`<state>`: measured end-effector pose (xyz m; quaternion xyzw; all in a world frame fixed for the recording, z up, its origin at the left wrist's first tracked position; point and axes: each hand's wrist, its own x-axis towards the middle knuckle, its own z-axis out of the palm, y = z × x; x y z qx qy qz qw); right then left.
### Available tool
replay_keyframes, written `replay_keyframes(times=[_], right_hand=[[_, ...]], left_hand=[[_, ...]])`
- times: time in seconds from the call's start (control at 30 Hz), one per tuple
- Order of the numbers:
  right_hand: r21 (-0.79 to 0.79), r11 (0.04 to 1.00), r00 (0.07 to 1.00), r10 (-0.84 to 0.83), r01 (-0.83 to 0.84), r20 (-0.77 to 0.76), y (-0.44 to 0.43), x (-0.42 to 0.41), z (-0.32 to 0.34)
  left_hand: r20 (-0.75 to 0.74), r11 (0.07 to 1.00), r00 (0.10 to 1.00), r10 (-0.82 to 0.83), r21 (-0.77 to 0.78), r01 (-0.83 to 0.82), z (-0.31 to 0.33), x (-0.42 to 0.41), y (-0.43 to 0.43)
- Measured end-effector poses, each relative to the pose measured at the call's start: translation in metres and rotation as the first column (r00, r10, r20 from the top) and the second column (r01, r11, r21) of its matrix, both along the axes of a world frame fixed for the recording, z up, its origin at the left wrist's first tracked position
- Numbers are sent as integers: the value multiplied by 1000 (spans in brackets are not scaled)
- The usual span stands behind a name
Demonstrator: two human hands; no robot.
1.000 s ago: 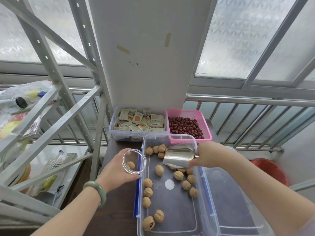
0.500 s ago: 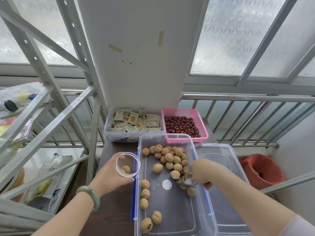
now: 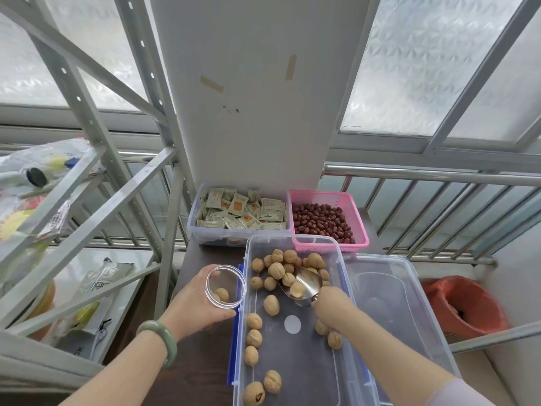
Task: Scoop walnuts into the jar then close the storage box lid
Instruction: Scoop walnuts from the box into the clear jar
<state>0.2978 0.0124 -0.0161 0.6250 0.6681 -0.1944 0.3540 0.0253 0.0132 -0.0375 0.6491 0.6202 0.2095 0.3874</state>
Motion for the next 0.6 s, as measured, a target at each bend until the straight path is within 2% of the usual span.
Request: replay_keyframes(times=[0.07, 0.23, 0.33, 0.4, 0.47, 0.6], right_hand=[[1, 999, 999, -33, 33, -28, 4, -1, -3], [76, 952, 948, -284, 296, -145, -1, 7, -15], [125, 921, 906, -326, 369, -268, -9, 12, -28], [186, 862, 848, -386, 472, -364, -20, 8, -30], [231, 853, 847, -359, 468, -392, -26, 8, -34], [201, 786, 738, -412, 584, -534, -30, 5, -35]], left_hand=[[-7, 1000, 1000, -12, 24, 12, 6, 3, 2], [-16, 998, 999, -33, 44, 33, 8, 8, 6], [-25, 998, 999, -30, 53, 31, 6, 8, 6], [-2, 998, 1000, -27, 62, 27, 11, 2, 1], [-10, 997, 999, -36, 65, 36, 9, 1, 2], [-20, 996, 999, -26, 83, 27, 8, -3, 0]])
